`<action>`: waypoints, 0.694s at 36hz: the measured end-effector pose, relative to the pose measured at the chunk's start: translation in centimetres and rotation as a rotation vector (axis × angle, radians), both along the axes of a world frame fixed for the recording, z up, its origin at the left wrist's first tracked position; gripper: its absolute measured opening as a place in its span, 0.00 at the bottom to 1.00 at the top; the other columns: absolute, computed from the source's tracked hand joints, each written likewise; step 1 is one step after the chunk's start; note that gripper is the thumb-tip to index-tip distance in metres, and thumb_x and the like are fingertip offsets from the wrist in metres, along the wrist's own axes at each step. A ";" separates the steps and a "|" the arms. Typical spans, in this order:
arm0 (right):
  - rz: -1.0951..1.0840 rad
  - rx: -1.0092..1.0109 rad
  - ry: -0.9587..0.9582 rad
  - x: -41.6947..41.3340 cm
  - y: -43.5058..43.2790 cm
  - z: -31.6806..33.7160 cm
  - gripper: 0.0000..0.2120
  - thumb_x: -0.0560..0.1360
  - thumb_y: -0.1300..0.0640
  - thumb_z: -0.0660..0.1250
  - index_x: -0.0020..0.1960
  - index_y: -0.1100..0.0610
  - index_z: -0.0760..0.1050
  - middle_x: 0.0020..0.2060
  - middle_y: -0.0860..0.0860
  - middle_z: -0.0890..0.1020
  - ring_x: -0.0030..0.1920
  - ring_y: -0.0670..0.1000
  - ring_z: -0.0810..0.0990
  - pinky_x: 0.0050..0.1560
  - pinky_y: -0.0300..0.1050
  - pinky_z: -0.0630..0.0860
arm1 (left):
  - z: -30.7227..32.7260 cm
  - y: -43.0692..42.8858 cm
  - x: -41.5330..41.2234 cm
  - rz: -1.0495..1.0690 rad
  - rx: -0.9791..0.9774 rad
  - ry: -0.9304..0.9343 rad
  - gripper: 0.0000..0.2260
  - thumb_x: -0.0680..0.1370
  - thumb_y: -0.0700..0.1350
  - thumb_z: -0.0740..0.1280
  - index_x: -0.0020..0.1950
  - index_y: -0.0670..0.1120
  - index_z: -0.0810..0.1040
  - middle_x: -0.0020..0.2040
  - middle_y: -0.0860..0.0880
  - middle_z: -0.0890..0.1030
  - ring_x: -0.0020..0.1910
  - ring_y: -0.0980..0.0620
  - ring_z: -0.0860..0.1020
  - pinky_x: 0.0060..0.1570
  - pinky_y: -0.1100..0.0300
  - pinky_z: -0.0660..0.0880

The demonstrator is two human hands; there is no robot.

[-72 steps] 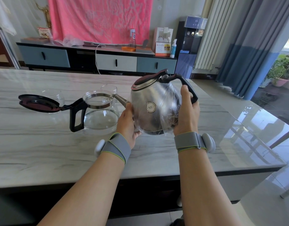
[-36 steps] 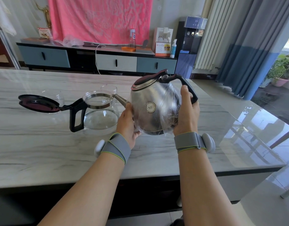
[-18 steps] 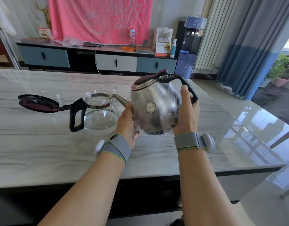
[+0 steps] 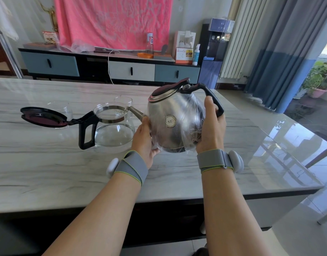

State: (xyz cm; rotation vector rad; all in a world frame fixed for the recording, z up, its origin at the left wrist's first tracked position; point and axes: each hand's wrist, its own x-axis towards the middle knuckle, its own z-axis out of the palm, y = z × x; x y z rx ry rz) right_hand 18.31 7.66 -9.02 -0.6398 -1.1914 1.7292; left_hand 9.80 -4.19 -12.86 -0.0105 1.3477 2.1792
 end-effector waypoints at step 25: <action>-0.014 0.007 -0.010 0.3 -0.1 0.2 0.08 0.80 0.43 0.72 0.47 0.44 0.76 0.47 0.43 0.80 0.51 0.47 0.79 0.71 0.58 0.77 | 0.1 -0.2 0.1 -0.014 -0.009 0.015 0.14 0.82 0.64 0.60 0.58 0.57 0.78 0.61 0.50 0.81 0.57 0.49 0.80 0.64 0.38 0.74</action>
